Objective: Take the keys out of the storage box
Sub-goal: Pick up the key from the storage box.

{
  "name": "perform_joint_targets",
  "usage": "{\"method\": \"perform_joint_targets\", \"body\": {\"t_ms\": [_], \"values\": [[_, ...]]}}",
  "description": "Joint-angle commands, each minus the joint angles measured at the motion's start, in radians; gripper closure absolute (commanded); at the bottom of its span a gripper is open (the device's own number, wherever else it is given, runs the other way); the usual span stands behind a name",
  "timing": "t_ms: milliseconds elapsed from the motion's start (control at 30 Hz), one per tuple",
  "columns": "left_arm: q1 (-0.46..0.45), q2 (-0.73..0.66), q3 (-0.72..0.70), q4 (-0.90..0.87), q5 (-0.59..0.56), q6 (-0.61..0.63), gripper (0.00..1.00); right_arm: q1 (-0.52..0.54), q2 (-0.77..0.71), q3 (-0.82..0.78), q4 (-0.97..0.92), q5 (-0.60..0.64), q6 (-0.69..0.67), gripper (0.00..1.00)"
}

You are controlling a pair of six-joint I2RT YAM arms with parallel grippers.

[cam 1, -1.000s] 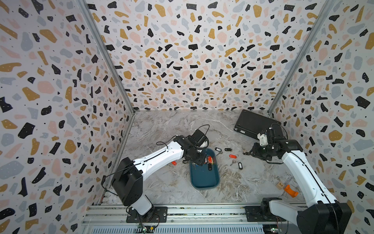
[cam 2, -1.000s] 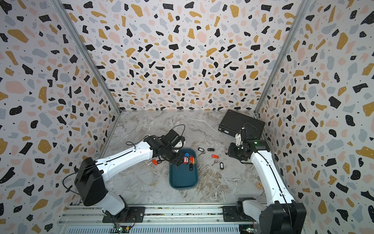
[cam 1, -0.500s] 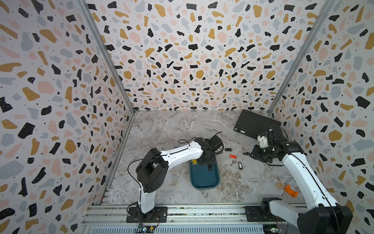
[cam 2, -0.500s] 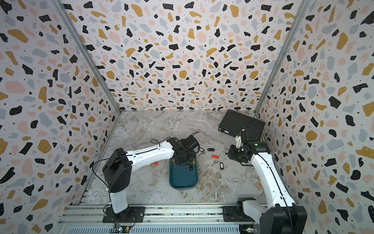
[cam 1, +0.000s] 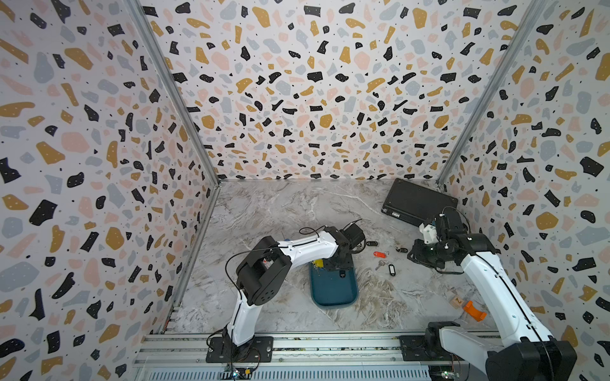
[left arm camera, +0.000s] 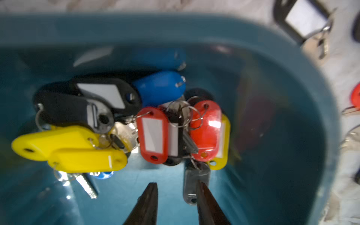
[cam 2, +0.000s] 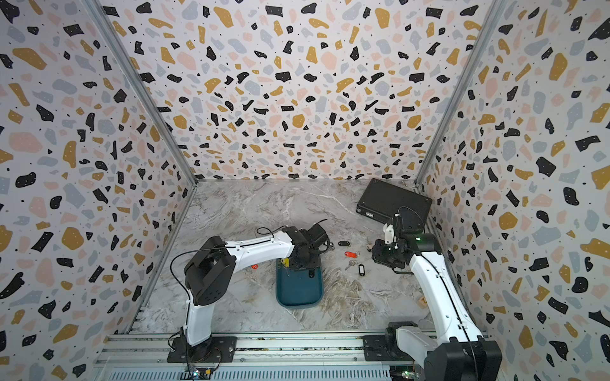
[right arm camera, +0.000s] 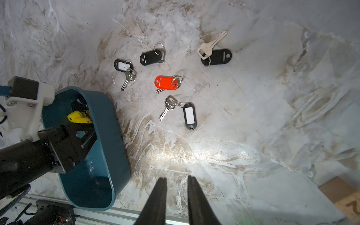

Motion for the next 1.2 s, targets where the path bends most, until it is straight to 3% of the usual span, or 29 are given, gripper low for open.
{"method": "perform_joint_targets", "body": {"t_ms": [0,433,933,1167], "values": [[0.001,-0.022,0.012,0.03,-0.015,-0.015,0.63,0.004,-0.024,-0.006,-0.024,-0.006,-0.016,0.76],[0.001,0.01,0.045,0.052,-0.024,0.008,0.59,0.003,-0.025,-0.011,-0.026,-0.013,-0.018,0.76],[0.0,0.064,0.033,0.085,-0.04,0.008,0.7,0.004,-0.03,-0.024,-0.024,-0.013,-0.018,0.77],[0.001,0.072,0.021,0.094,-0.043,0.008,0.82,0.003,-0.033,-0.031,-0.024,-0.013,-0.019,0.78]]}}
